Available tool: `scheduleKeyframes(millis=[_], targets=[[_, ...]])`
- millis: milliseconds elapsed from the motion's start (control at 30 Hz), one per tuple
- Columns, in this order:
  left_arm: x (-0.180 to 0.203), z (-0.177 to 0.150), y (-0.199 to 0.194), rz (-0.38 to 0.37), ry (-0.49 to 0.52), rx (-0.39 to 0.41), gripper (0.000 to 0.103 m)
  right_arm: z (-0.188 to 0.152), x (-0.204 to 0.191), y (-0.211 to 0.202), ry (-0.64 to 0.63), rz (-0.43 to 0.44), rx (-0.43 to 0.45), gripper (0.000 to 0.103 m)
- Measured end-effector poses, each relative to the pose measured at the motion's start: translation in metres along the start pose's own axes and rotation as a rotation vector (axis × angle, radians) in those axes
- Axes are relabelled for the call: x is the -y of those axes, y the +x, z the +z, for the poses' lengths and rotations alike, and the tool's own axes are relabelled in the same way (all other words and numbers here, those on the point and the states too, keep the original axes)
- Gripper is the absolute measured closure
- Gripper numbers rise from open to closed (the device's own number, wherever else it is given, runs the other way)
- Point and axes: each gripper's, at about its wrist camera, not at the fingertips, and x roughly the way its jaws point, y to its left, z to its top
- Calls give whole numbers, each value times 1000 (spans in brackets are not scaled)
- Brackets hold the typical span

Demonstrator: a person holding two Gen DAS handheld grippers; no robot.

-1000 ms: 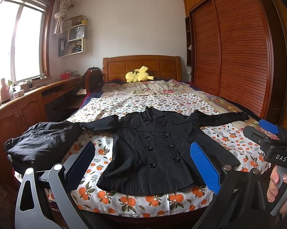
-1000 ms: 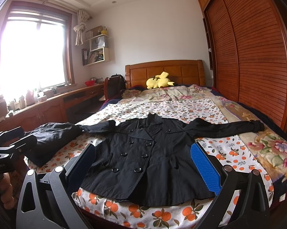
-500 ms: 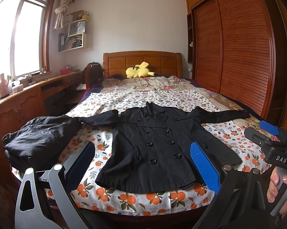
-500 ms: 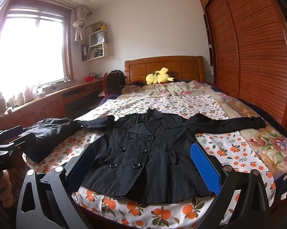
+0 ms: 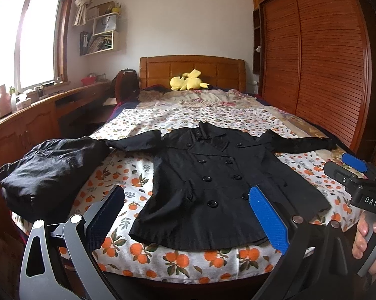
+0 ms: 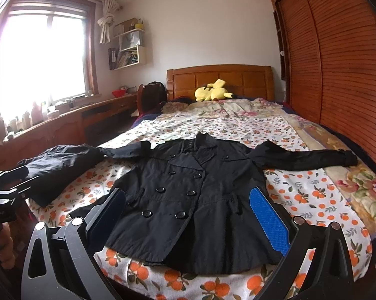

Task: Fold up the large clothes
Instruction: 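Move the left tool down toward the coat sleeve lying by the bag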

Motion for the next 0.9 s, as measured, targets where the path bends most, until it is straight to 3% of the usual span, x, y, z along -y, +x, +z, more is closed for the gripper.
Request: scheduleKeyframes(millis=[333,900], targets=[[-16,0,33,25,3,-25,2,6,-7,38,-38,37,0,7],[-35,-7,100,136,-7,-130,2,12,-22,139,-122,216,-73,7]])
